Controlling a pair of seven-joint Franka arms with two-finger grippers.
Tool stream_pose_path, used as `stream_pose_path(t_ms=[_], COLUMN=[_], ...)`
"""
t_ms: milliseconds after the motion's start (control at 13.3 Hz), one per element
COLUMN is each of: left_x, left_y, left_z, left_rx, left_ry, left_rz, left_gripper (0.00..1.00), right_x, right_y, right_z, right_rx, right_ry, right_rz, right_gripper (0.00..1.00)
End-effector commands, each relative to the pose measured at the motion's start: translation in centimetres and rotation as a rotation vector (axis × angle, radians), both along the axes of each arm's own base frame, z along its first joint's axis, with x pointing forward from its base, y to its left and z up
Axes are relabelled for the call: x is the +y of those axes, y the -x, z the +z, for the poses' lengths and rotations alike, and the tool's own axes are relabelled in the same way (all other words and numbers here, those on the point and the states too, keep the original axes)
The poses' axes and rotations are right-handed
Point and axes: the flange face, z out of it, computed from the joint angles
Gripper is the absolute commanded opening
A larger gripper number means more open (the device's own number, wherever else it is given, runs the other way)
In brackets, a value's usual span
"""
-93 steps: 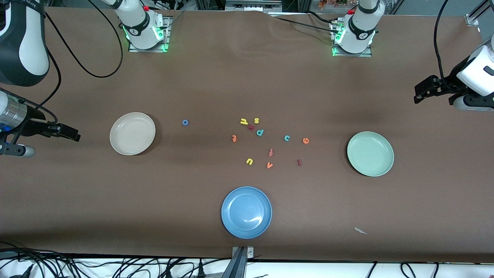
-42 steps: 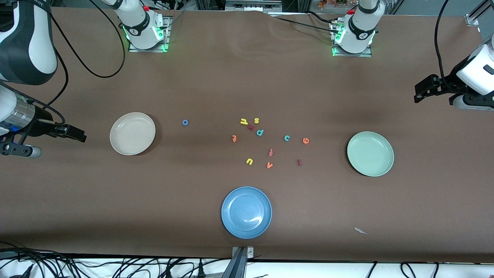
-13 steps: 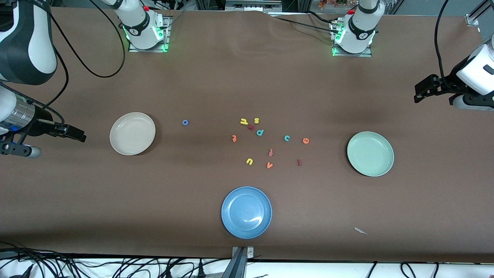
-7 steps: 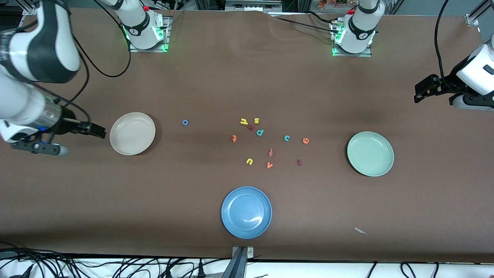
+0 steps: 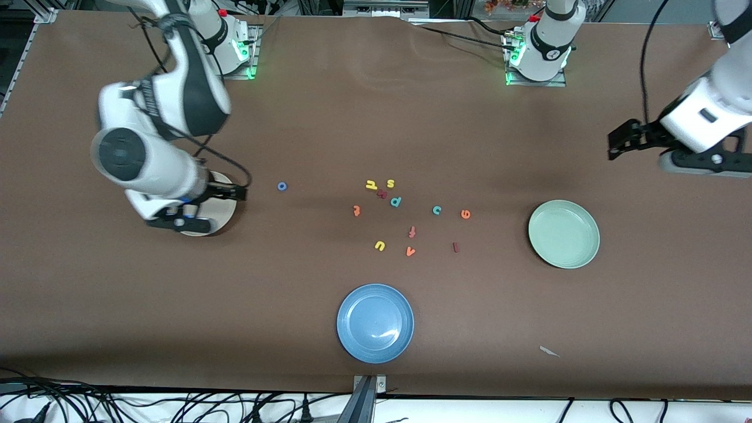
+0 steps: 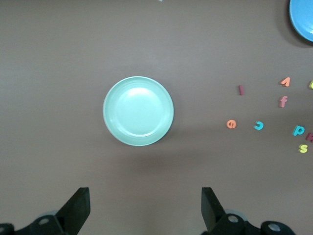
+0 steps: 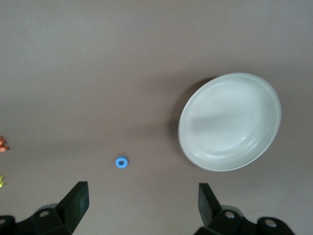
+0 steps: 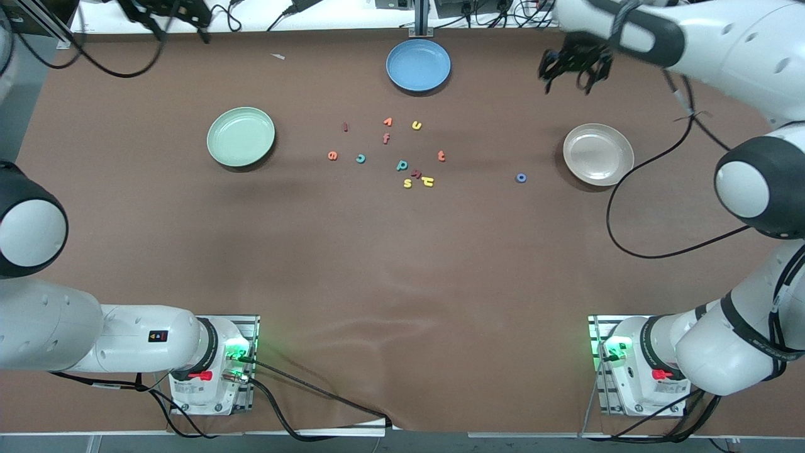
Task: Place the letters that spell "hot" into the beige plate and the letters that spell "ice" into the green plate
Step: 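Lower the right and left grippers onto the blue o and orange e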
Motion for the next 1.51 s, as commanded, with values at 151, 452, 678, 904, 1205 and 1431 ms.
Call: stream_pose_path(t_ms=[151,452,678,904,1205,1431], left_x=[-8.1,-12.6,-16.0,-17.8,-19.0,-19.0], left_y=[-2.1,-3.1,-2.3,-1.9,-1.4,-0.5], left_z=[-6.8,-13.8,-20.3,-26.2,-31.7,-35.8], left_rx=[0.036,0.033,-0.010,0.045,0.088,0.113], left_ry=[0.040,0.088,0.102,0.042,0.048,0.040], left_rz=[0.035,0.033,0.090,0.109,0.125,0.110], left_gripper=[1.00,1.00,1.00,1.00,1.00,1.00], right_x=[1.1,2.1,2.1,1.7,2.1,2.7], right_y=[4.7,8.0,9.7,10.7,11.3,11.6], right_z=[-8.5,-14.5,-16.9,-18.7,-19.7,-20.0], right_rx=[0.027,-0.076,-0.094,-0.116,-0.124,-0.121], right_ry=[-0.061,-0.088,-0.089,-0.087,-0.089,-0.092], right_rz=[-0.044,0.000,0.011,0.011,0.014,0.018], right_gripper=[0.98,0.93,0.87,0.84,0.84,0.80])
